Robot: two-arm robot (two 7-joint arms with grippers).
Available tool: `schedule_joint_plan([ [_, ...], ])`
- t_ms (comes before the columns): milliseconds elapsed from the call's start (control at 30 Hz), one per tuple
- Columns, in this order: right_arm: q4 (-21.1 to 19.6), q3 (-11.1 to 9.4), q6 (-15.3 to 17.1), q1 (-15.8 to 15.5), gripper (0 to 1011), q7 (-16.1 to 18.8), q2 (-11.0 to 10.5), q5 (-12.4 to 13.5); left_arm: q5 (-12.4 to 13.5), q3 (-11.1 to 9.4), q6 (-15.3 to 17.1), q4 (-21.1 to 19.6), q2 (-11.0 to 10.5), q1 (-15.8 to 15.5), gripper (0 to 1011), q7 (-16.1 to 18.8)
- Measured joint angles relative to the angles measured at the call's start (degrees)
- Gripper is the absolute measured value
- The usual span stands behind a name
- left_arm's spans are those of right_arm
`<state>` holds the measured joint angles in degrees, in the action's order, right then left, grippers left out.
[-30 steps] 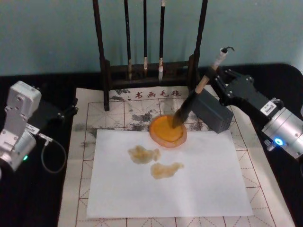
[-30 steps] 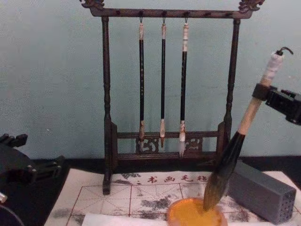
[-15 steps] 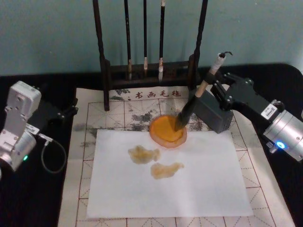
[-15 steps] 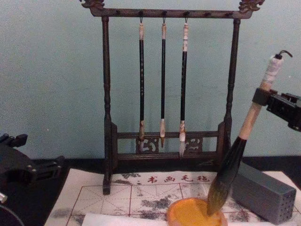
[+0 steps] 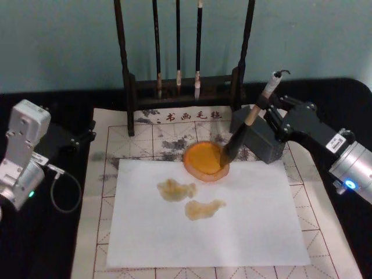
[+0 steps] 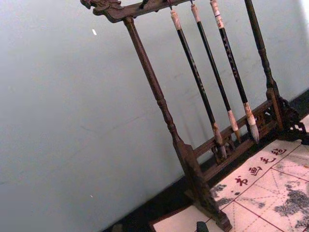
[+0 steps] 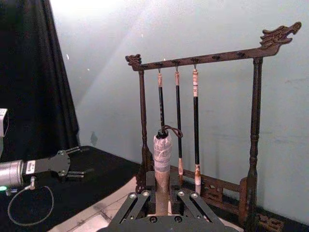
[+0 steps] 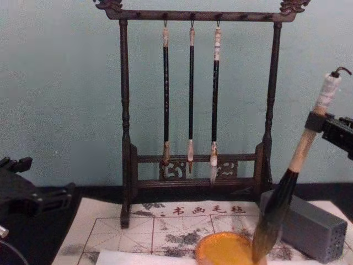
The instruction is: Pick up the brush from the inkstone, write on the paper, then place the brush back to its original position.
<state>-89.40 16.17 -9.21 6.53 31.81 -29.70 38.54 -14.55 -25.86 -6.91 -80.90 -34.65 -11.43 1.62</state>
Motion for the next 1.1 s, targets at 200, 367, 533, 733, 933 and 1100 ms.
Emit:
schedule_joint_plan([
  [200,-0.42,-0.44,0.23,-0.50,182,-0.01,-0.18,-0.38,0.00,0.00,0.00,0.00,0.00,-0.01,1001,0.00],
  [367,-0.83,-0.82,0.24,-0.90,182,-0.07,-0.32,-0.62,0.00,0.00,0.00,0.00,0.00,-0.01,1001,0.00],
  [533,-1.48,-1.45,0.18,-1.54,182,-0.13,-0.62,-0.76,0.00,0.00,0.00,0.00,0.00,0.00,1001,0.00],
  [733,-2.38,-2.09,0.07,-2.40,182,-0.10,-1.10,-0.79,0.00,0.00,0.00,0.00,0.00,0.00,1001,0.00],
  [933,-3.70,-3.06,-0.24,-3.37,182,-0.09,-1.35,-0.42,0.00,0.00,0.00,0.00,0.00,0.00,1001,0.00],
  [1100,-5.14,-3.62,-0.26,-4.10,182,0.30,-1.62,0.57,0.00,0.00,0.00,0.00,0.00,0.00,1001,0.00],
])
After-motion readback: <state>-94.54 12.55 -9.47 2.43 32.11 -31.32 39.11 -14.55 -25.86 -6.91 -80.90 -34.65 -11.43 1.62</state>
